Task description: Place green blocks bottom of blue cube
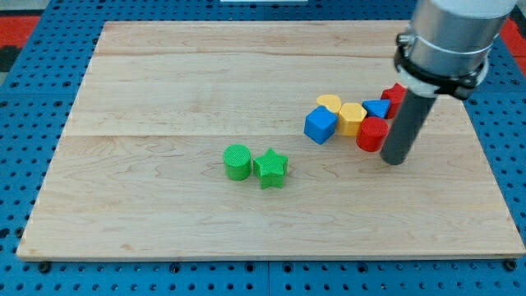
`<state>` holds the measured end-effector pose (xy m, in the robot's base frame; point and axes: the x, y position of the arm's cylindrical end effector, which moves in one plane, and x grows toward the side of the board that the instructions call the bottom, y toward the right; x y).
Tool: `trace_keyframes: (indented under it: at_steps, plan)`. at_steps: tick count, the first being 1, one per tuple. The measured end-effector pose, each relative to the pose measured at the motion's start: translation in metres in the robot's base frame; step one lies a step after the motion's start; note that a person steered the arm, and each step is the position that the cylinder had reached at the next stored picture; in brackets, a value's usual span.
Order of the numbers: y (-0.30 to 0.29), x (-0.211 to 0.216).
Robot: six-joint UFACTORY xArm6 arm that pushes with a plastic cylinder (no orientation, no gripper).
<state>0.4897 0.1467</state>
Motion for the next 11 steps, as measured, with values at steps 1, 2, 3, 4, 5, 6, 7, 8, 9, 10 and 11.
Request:
trace_keyframes:
  at_steps: [1,2,3,4,5,6,7,8,9,10,11]
  plan:
    - [-0.082,-0.008]
    - [-0.163,-0.020]
    - [-0.200,-0.041]
    - [-0.219,-0.013]
    - [-0.218,0.018]
    - [-0.232,0.026]
    - [-0.249,0.032]
    - [-0.192,0.032]
    - [-0.137,0.022]
    - [-0.109,0.019]
    - [-0.076,0.019]
